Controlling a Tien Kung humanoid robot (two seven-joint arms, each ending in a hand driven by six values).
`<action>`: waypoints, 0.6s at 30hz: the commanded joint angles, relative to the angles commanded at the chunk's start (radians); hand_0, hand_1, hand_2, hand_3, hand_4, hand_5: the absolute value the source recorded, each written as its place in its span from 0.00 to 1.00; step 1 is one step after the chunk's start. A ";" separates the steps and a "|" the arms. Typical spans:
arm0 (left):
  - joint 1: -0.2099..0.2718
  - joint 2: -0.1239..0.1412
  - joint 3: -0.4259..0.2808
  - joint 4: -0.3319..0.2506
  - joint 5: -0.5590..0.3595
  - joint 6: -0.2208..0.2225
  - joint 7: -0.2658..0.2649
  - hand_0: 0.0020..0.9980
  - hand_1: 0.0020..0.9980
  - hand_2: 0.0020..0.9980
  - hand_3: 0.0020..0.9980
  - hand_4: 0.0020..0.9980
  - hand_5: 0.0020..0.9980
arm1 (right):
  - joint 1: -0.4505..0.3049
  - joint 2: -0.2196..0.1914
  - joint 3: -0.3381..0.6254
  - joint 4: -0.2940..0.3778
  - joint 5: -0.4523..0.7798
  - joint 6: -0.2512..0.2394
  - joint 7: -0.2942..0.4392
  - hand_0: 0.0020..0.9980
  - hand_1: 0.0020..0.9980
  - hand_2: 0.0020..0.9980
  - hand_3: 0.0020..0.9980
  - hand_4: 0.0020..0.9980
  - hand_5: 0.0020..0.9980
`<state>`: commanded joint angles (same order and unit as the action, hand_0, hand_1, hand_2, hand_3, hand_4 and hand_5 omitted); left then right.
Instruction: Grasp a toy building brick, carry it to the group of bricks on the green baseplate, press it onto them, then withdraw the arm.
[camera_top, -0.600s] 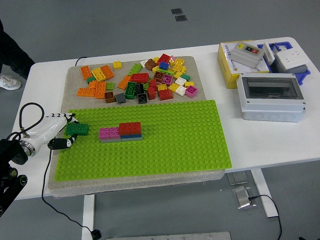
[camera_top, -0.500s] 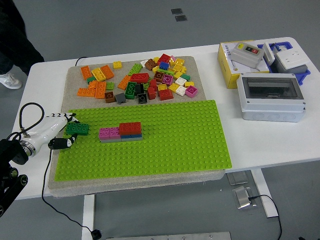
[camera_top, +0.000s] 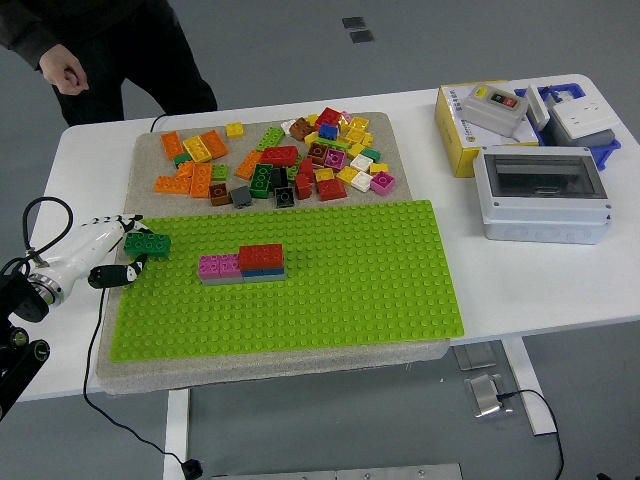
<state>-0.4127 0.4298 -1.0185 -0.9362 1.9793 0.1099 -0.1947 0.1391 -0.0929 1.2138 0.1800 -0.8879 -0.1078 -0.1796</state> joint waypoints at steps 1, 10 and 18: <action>0.001 0.002 -0.007 -0.004 -0.005 -0.001 0.001 0.94 0.94 0.93 0.54 0.30 0.21 | 0.000 0.000 0.000 0.000 -0.001 0.000 0.000 0.64 0.63 0.65 0.63 0.35 0.76; 0.084 0.018 -0.083 -0.130 -0.054 -0.028 0.045 0.94 0.94 0.93 0.54 0.33 0.21 | -0.005 -0.003 0.011 0.000 -0.007 0.000 0.001 0.64 0.63 0.65 0.62 0.35 0.76; 0.126 -0.034 -0.090 -0.264 -0.051 -0.052 0.072 0.95 0.94 0.93 0.56 0.35 0.23 | -0.007 -0.006 0.039 0.000 -0.036 0.000 0.001 0.64 0.63 0.64 0.62 0.35 0.76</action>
<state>-0.2866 0.3960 -1.1083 -1.2004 1.9286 0.0578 -0.1228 0.1318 -0.0993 1.2524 0.1800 -0.9237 -0.1077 -0.1789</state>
